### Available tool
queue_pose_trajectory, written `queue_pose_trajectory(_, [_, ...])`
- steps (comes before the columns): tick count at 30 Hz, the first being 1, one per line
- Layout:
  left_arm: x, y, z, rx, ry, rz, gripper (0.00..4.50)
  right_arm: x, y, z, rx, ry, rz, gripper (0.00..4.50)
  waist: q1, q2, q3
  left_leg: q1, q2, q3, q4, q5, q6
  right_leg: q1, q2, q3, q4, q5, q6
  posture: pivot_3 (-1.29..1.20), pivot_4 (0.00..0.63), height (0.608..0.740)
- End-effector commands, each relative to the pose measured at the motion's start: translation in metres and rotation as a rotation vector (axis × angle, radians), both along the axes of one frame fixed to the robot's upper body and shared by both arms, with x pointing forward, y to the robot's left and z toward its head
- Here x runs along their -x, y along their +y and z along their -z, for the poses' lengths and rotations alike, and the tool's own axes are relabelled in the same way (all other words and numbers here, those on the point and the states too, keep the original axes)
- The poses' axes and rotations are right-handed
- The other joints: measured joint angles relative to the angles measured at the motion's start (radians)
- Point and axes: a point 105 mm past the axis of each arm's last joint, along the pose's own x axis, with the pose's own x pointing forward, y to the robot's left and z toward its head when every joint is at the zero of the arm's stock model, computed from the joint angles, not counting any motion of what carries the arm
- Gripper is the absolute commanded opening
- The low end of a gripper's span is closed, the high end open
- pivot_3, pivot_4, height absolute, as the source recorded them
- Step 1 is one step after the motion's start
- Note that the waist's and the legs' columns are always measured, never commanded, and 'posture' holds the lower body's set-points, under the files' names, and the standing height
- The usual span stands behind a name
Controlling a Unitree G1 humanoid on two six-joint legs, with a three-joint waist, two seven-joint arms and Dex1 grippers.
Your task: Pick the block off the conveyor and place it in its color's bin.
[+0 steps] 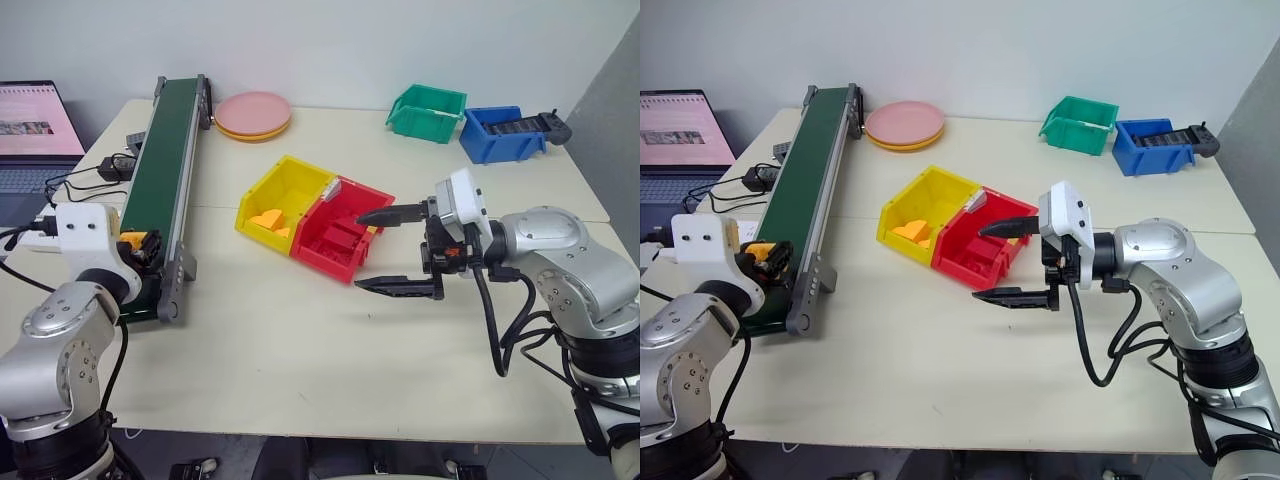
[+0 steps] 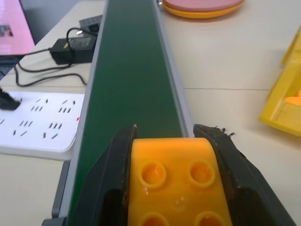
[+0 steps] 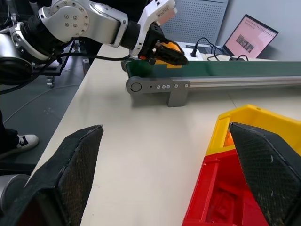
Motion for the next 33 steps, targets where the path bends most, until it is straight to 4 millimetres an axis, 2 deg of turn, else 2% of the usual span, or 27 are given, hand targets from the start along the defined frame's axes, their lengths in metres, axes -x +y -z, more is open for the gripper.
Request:
queue_pose_trajectory(1, [-0.015,-0.058,-0.036,-0.047,-0.085,0.29,1.54,-0.003,-0.012,-0.015,-0.004,-0.086,0.065,4.5,0.003,0.0,0.0,0.0,0.0,0.0,0.0,0.0,0.0,0.0,0.0,0.0,0.0,0.0,0.0,0.0,0.15,0.74])
queue_pose_trajectory(3, [-0.022,-0.077,-0.04,-0.057,-0.084,0.383,1.54,-0.003,-0.017,-0.015,0.001,-0.098,0.097,4.5,0.017,-0.001,0.0,-0.002,-0.001,-0.003,0.001,0.0,0.0,0.0,0.0,-0.003,0.0,0.0,0.0,0.0,0.15,0.74])
queue_pose_trajectory(7, [-0.041,-0.092,-0.046,-0.068,-0.09,0.455,1.54,-0.002,-0.021,-0.015,0.0,-0.108,0.149,4.5,0.007,-0.001,0.0,-0.002,-0.002,-0.001,0.0,0.0,0.0,0.0,-0.001,-0.001,-0.001,0.0,0.0,0.0,0.15,0.74])
queue_pose_trajectory(9, [-0.055,-0.106,-0.045,-0.076,-0.085,0.511,1.54,-0.001,-0.024,-0.017,-0.004,-0.118,0.185,4.5,0.001,-0.001,0.001,-0.002,-0.001,0.0,0.0,0.0,0.0,-0.001,-0.001,-0.001,-0.001,0.0,0.0,0.0,0.15,0.74])
queue_pose_trajectory(13, [-0.077,-0.12,-0.042,-0.098,-0.083,0.559,1.54,0.0,-0.024,-0.017,0.001,-0.141,0.236,4.5,-0.002,-0.001,0.001,-0.003,0.0,0.0,0.0,0.0,0.0,-0.002,0.0,-0.001,0.0,0.0,0.0,0.0,0.15,0.74])
queue_pose_trajectory(19, [-0.108,-0.133,-0.035,-0.127,-0.074,0.595,1.54,-0.004,-0.025,-0.027,-0.015,-0.115,0.346,4.5,0.0,-0.001,0.001,-0.002,-0.001,0.0,0.001,0.0,0.0,-0.002,0.0,0.0,0.0,0.0,0.0,0.0,0.15,0.74])
queue_pose_trajectory(27, [-0.119,-0.14,-0.034,-0.113,-0.096,0.623,1.54,-0.003,-0.028,-0.026,0.008,-0.117,0.367,4.5,0.001,-0.001,0.001,-0.018,-0.001,0.001,0.004,0.002,-0.002,-0.017,0.0,0.001,0.004,0.0,0.0,0.0,0.15,0.74])
queue_pose_trajectory(29, [-0.118,-0.141,-0.034,-0.1,-0.098,0.637,2.24,-0.002,-0.029,-0.025,0.014,-0.119,0.369,4.5,0.001,-0.001,0.001,-0.018,-0.001,0.001,0.004,0.001,-0.002,-0.017,0.0,0.0,0.004,0.0,0.0,0.0,0.15,0.74])
queue_pose_trajectory(30, [-0.117,-0.141,-0.034,-0.098,-0.099,0.642,2.3,-0.002,-0.029,-0.025,0.017,-0.121,0.37,4.5,0.0,-0.001,0.001,-0.017,-0.001,0.001,0.004,0.001,-0.001,-0.017,0.0,0.001,0.005,0.0,0.0,0.0,0.15,0.74])
queue_pose_trajectory(33, [-0.117,-0.142,-0.034,-0.093,-0.098,0.647,2.93,-0.002,-0.029,-0.025,0.021,-0.125,0.367,4.5,0.001,-0.001,0.001,-0.017,-0.001,0.001,0.004,0.001,0.0,-0.017,0.0,0.001,0.006,0.0,0.0,0.0,0.15,0.74])
